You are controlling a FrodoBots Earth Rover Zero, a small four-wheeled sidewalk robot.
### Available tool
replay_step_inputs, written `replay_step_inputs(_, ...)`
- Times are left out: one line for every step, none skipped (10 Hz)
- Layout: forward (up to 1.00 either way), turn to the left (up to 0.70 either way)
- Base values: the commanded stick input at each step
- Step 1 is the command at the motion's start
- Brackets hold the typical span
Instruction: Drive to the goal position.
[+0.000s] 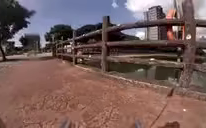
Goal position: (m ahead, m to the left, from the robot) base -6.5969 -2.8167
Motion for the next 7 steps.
replay_step_inputs(0.0, 0.37)
replay_step_inputs(0.0, 0.5)
replay_step_inputs(0.0, 0.5)
replay_step_inputs(0.0, 0.5)
replay_step_inputs(0.0, 0.5)
replay_step_inputs(0.0, 0.5)
replay_step_inputs(0.0, 0.5)
